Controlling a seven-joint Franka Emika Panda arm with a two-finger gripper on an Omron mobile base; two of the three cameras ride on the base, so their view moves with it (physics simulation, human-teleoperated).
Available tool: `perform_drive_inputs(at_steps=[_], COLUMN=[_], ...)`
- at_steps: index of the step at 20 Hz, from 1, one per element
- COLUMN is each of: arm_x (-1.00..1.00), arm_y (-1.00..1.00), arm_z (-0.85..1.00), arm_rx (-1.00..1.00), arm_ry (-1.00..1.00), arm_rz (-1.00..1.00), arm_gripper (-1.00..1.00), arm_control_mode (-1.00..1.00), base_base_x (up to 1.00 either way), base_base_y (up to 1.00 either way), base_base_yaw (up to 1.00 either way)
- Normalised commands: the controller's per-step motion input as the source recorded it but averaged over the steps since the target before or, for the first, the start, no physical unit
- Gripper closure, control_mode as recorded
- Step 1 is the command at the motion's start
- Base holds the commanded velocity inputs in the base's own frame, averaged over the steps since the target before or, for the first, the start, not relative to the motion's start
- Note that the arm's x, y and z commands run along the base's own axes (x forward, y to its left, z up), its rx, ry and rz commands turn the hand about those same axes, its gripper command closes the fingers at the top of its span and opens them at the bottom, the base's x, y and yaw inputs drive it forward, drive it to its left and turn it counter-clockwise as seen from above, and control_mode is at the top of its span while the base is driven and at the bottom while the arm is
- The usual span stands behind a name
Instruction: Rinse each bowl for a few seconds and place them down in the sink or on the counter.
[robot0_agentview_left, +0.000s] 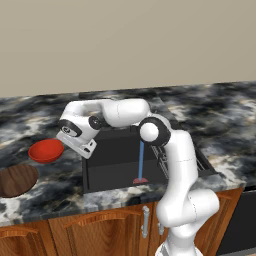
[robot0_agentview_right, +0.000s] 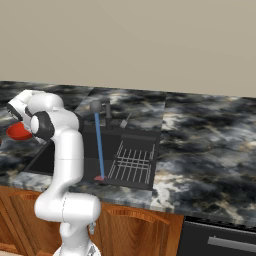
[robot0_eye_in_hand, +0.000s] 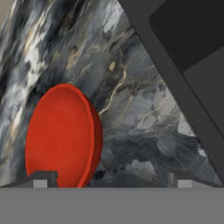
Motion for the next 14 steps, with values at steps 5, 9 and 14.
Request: perform_drive_inputs(at_steps=[5,9,14], arm_x=[0.27,0.32,0.34], arm_y=[0.36,0.3,0.24], arm_z=[0.0,0.0,0.0], arm_rx=[-0.11,-0.1,-0.09], arm_ry=[0.08,0.09,0.1], arm_rz=[-0.02,-0.02,-0.01], arm_gripper=[-1.0,-1.0,-1.0], arm_control_mode=[-1.0,-1.0,-1.0], base_base_x=[0.0,0.0,0.0], base_base_y=[0.0,0.0,0.0], base_base_yaw=[0.0,0.0,0.0])
